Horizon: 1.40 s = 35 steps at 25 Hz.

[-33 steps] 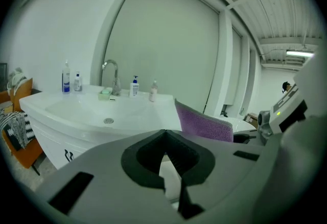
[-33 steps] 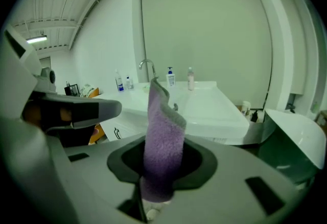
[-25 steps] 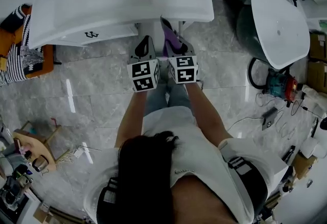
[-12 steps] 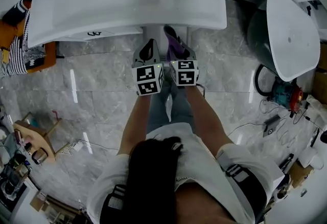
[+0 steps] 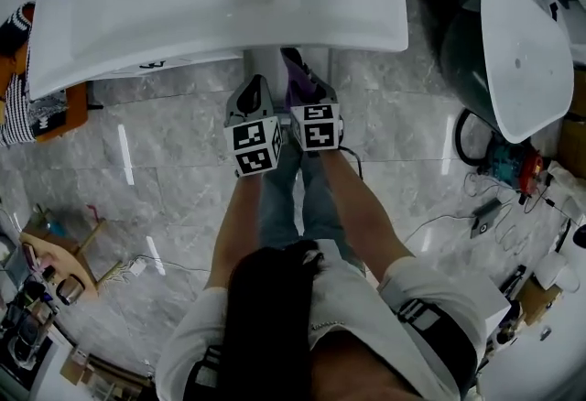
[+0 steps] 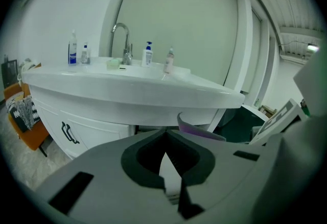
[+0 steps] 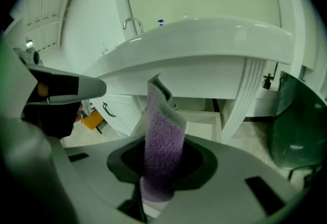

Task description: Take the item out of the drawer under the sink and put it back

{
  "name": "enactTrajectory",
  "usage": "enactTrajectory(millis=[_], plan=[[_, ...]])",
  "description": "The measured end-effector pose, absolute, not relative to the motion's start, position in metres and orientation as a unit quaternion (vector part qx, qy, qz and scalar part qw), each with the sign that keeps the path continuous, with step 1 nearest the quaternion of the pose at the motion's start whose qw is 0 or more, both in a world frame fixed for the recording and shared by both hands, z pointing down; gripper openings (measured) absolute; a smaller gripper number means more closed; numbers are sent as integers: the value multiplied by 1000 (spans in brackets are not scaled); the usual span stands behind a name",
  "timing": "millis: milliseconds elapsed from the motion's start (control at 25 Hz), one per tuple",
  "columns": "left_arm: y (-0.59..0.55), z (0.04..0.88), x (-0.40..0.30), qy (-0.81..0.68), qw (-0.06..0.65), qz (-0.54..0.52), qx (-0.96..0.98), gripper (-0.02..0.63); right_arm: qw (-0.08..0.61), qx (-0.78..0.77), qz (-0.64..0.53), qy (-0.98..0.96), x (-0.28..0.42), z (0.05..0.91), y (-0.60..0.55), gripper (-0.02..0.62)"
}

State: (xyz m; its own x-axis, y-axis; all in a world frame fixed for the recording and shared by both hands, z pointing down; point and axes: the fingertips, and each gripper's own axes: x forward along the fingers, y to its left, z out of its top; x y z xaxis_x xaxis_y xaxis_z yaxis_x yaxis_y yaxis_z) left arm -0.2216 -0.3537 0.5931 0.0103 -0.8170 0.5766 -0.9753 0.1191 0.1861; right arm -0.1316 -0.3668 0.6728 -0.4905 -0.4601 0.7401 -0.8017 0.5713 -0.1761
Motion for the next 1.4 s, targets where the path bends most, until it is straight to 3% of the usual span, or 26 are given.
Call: enactTrajectory(millis=[480,1400], plan=[[-347,641,-200,-681,348,143,628,3,355,375,265,-814,-127,709,-380,123],[-372,705,-216,-665,394,170,612,3,367,383,308,-790,-138,759,-406,123]])
